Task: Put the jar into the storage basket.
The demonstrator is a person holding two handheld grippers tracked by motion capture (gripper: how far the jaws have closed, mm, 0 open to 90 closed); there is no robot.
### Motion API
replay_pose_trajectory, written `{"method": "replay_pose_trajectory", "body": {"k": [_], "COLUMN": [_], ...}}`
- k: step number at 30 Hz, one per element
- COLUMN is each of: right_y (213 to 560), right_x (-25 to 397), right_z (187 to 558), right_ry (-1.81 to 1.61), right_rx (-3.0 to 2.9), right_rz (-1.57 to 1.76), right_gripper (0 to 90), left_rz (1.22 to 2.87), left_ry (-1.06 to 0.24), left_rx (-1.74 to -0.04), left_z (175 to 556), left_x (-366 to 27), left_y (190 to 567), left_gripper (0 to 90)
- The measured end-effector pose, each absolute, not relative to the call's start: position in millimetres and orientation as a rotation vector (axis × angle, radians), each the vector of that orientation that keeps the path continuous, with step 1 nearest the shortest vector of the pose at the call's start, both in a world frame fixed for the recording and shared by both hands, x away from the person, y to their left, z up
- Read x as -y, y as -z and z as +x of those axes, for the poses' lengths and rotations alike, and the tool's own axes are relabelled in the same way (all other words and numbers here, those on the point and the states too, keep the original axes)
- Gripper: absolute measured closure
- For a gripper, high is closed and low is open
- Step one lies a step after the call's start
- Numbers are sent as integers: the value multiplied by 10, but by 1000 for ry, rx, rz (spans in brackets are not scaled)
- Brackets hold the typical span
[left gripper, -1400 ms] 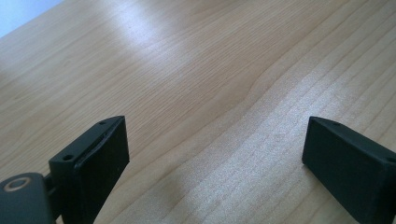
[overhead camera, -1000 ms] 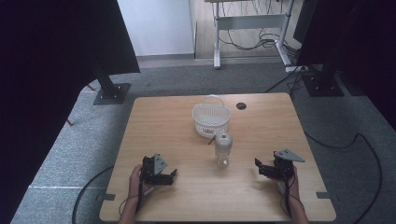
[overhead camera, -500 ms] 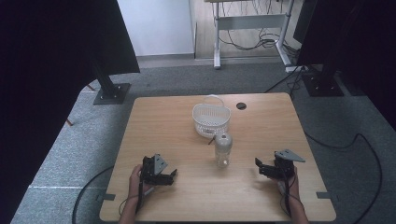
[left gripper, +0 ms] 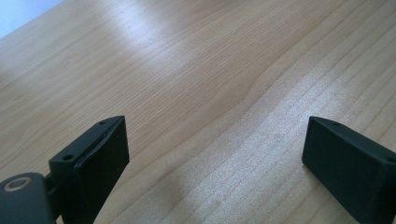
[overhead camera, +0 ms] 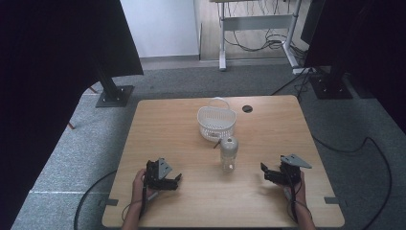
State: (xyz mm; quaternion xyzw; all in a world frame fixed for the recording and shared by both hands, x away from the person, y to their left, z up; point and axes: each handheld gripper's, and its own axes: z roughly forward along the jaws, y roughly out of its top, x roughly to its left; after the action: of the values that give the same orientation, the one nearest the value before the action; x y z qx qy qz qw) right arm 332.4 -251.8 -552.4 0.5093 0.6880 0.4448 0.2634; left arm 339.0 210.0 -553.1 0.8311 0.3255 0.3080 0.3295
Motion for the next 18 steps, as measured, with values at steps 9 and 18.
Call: {"method": "replay_pose_trajectory", "body": {"k": [9, 18], "right_y": [5429, 5363], "right_x": [2498, 2447], "right_z": [3263, 3203], "right_ry": [-1251, -1271], "right_rx": [-1847, -1848], "right_rz": [1360, 1332], "right_gripper": [73, 73], "left_rz": [2175, 2177], "left_ry": [-806, -809], "left_rx": [-851, -847], "left_z": [3391, 3392], "left_x": [-2099, -2096], "left_y": [5531, 5532], "left_gripper": [69, 69]}}
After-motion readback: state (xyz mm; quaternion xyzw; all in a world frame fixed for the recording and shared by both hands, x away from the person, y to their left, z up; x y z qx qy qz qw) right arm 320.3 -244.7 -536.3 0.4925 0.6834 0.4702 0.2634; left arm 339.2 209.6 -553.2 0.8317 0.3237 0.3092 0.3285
